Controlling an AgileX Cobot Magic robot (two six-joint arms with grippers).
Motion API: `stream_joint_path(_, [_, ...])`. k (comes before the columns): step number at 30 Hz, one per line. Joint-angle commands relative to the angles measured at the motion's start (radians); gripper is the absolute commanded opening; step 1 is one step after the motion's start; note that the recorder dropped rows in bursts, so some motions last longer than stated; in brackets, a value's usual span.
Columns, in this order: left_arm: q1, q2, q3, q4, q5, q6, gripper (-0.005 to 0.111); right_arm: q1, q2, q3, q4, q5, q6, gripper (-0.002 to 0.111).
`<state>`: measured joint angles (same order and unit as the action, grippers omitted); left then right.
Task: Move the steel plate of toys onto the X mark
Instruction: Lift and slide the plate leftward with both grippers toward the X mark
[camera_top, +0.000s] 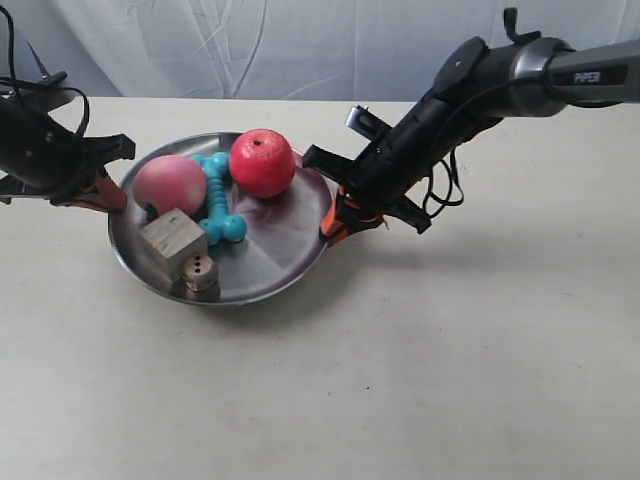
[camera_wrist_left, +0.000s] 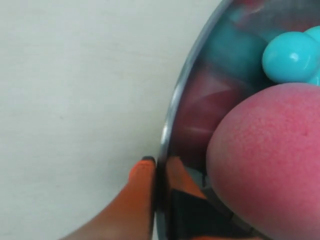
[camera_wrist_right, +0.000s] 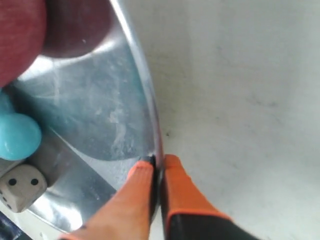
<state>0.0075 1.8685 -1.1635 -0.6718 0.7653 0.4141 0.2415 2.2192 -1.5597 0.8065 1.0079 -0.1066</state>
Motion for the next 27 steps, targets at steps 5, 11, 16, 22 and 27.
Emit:
stream_joint_path(5, [-0.02,0.059,-0.013,0.004,-0.031,-0.04,0.0,0.074,0.128,-0.17,0.138,0.083,0.036,-0.001])
stream_joint_path(11, [-0.02,0.111,-0.013,0.021,-0.025,-0.04,0.0,0.081,0.148,-0.17,0.118,0.086,0.038,-0.001])
stream_joint_path(16, [-0.02,0.115,-0.013,0.04,-0.037,-0.038,0.0,0.081,0.148,-0.17,0.1,0.059,0.038,-0.001])
stream_joint_path(22, [-0.02,0.115,-0.013,0.082,-0.063,-0.02,0.007,0.106,0.148,-0.17,0.051,0.012,0.037,-0.001])
stream_joint_path(27, [-0.02,0.115,-0.013,0.08,-0.073,-0.013,0.038,0.108,0.148,-0.17,0.049,-0.001,0.035,-0.001])
